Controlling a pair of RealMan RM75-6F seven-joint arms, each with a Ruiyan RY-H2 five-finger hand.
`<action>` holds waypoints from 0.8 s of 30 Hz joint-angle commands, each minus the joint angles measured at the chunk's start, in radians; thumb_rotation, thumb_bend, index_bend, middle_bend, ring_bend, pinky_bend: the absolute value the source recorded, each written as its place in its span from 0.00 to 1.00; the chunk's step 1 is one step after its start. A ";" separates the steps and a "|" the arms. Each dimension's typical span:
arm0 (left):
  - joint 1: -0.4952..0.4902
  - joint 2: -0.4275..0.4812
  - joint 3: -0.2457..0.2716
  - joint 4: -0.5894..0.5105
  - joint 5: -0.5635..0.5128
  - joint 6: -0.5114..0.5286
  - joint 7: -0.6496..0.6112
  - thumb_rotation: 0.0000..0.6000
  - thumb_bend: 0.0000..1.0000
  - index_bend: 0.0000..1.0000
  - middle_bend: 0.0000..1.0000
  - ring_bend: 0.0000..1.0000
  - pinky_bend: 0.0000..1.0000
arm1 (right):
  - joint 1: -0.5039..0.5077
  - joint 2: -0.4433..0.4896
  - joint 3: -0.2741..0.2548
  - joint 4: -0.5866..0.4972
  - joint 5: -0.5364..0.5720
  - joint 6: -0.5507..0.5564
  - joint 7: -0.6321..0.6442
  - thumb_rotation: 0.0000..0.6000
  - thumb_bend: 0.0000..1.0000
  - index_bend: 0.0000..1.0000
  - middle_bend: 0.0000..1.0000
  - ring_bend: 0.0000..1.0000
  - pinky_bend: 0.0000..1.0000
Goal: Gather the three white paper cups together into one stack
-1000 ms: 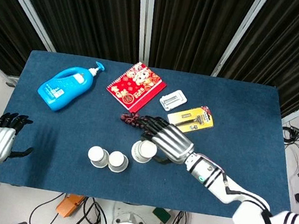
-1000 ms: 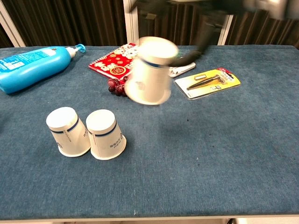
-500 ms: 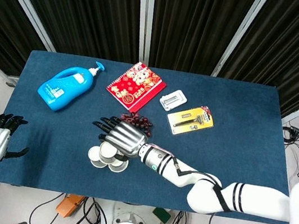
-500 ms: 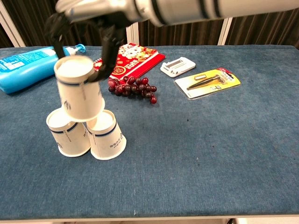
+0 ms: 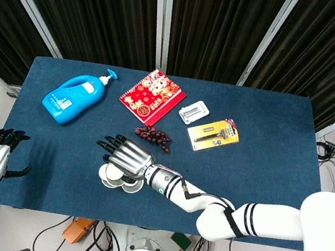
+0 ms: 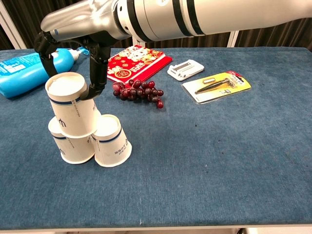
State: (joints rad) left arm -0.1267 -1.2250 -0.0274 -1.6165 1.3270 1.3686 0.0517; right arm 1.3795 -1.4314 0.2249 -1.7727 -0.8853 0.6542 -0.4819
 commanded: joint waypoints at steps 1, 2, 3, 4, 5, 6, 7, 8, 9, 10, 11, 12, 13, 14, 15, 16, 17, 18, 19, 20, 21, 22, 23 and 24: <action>0.001 0.000 0.000 0.001 0.000 -0.003 0.001 0.99 0.18 0.23 0.14 0.08 0.00 | 0.003 0.004 -0.008 -0.006 -0.003 0.009 0.001 1.00 0.48 0.35 0.10 0.00 0.17; 0.001 0.000 0.000 0.001 0.000 -0.005 0.002 0.99 0.18 0.23 0.14 0.08 0.00 | 0.004 0.006 -0.011 -0.009 -0.004 0.012 0.000 1.00 0.48 0.33 0.10 0.00 0.17; 0.001 0.000 -0.001 0.000 0.000 -0.006 0.002 0.99 0.18 0.23 0.14 0.08 0.00 | 0.004 0.009 -0.015 -0.012 -0.005 0.015 0.001 1.00 0.48 0.31 0.10 0.00 0.17; 0.001 0.001 -0.001 -0.001 0.000 -0.006 0.003 1.00 0.18 0.23 0.14 0.08 0.00 | 0.005 0.010 -0.017 -0.015 -0.006 0.016 0.002 1.00 0.48 0.29 0.09 0.00 0.17; 0.001 0.001 -0.002 -0.002 0.001 -0.006 0.003 1.00 0.18 0.23 0.14 0.08 0.00 | 0.005 0.012 -0.019 -0.018 -0.007 0.019 0.004 1.00 0.48 0.27 0.09 0.00 0.16; 0.001 0.001 -0.003 -0.003 0.001 -0.006 0.004 0.99 0.18 0.23 0.14 0.08 0.00 | 0.004 0.015 -0.021 -0.022 -0.010 0.022 0.005 1.00 0.48 0.25 0.09 0.00 0.16; 0.001 0.002 -0.004 -0.004 0.001 -0.006 0.005 1.00 0.18 0.23 0.14 0.08 0.00 | 0.002 0.017 -0.022 -0.026 -0.013 0.026 0.007 1.00 0.48 0.23 0.09 0.00 0.16; 0.001 0.003 -0.004 -0.006 0.001 -0.006 0.007 0.99 0.18 0.23 0.14 0.08 0.00 | -0.001 0.022 -0.023 -0.033 -0.019 0.033 0.011 1.00 0.48 0.22 0.09 0.00 0.16; 0.001 0.004 -0.005 -0.008 0.002 -0.006 0.008 0.99 0.18 0.23 0.14 0.08 0.00 | -0.005 0.028 -0.023 -0.040 -0.025 0.040 0.013 1.00 0.48 0.21 0.09 0.00 0.16; 0.002 0.006 -0.005 -0.011 0.005 -0.004 0.011 1.00 0.18 0.23 0.14 0.08 0.00 | -0.013 0.041 -0.025 -0.052 -0.034 0.051 0.016 1.00 0.48 0.19 0.09 0.00 0.16; 0.002 0.007 -0.006 -0.011 0.005 -0.003 0.011 0.99 0.18 0.23 0.14 0.08 0.00 | -0.023 0.054 -0.026 -0.065 -0.043 0.066 0.019 1.00 0.48 0.19 0.09 0.00 0.16; 0.002 0.008 -0.008 -0.011 0.007 0.000 0.010 0.99 0.18 0.23 0.14 0.08 0.00 | -0.043 0.077 -0.031 -0.083 -0.060 0.093 0.021 1.00 0.48 0.18 0.09 0.00 0.16; 0.003 0.009 -0.010 -0.010 0.008 0.002 0.008 0.99 0.18 0.23 0.14 0.08 0.00 | -0.063 0.099 -0.039 -0.098 -0.077 0.120 0.018 1.00 0.48 0.18 0.09 0.00 0.16; 0.003 0.009 -0.012 -0.007 0.010 0.005 0.006 0.99 0.18 0.23 0.14 0.08 0.00 | -0.086 0.124 -0.051 -0.112 -0.095 0.152 0.010 1.00 0.48 0.18 0.09 0.00 0.16; 0.004 0.010 -0.015 0.000 0.013 0.010 0.002 0.99 0.18 0.23 0.14 0.08 0.00 | -0.123 0.159 -0.073 -0.131 -0.120 0.202 -0.006 1.00 0.48 0.17 0.09 0.00 0.16; 0.004 0.010 -0.017 0.007 0.017 0.014 0.000 0.99 0.18 0.23 0.14 0.08 0.00 | -0.156 0.185 -0.091 -0.145 -0.139 0.247 -0.020 1.00 0.48 0.16 0.09 0.00 0.16; 0.004 0.010 -0.019 0.016 0.021 0.020 -0.001 0.99 0.18 0.23 0.14 0.08 0.00 | -0.192 0.211 -0.111 -0.158 -0.159 0.295 -0.030 1.00 0.48 0.15 0.09 0.00 0.16; 0.004 0.007 -0.023 0.031 0.028 0.030 0.002 1.00 0.18 0.23 0.14 0.08 0.00 | -0.246 0.243 -0.137 -0.176 -0.184 0.361 -0.037 1.00 0.48 0.14 0.09 0.00 0.16; 0.004 0.004 -0.027 0.044 0.034 0.039 0.006 1.00 0.18 0.23 0.14 0.08 0.00 | -0.289 0.265 -0.156 -0.188 -0.204 0.411 -0.033 1.00 0.47 0.12 0.09 0.00 0.16; 0.004 0.000 -0.030 0.057 0.038 0.049 0.011 1.00 0.17 0.23 0.14 0.08 0.00 | -0.333 0.287 -0.175 -0.197 -0.225 0.459 -0.024 1.00 0.46 0.11 0.09 0.00 0.16; 0.005 -0.005 -0.035 0.072 0.043 0.060 0.018 1.00 0.17 0.23 0.14 0.08 0.00 | -0.394 0.315 -0.203 -0.206 -0.257 0.522 -0.004 1.00 0.44 0.09 0.09 0.00 0.16; 0.005 -0.007 -0.038 0.082 0.047 0.067 0.021 1.00 0.17 0.23 0.14 0.08 0.00 | -0.442 0.334 -0.223 -0.207 -0.282 0.570 0.014 1.00 0.43 0.07 0.09 0.00 0.16; 0.004 -0.008 -0.040 0.089 0.052 0.073 0.022 1.00 0.16 0.23 0.14 0.08 0.00 | -0.490 0.350 -0.244 -0.204 -0.309 0.620 0.034 1.00 0.41 0.06 0.09 0.00 0.16; 0.004 -0.007 -0.043 0.097 0.058 0.078 0.016 1.00 0.16 0.23 0.14 0.08 0.00 | -0.555 0.367 -0.272 -0.192 -0.344 0.685 0.062 1.00 0.40 0.04 0.09 0.00 0.16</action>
State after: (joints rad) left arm -0.1224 -1.2294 -0.0653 -1.5267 1.3782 1.4405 0.0684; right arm 1.0208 -1.1638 0.0568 -1.9417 -1.1082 1.1404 -0.4774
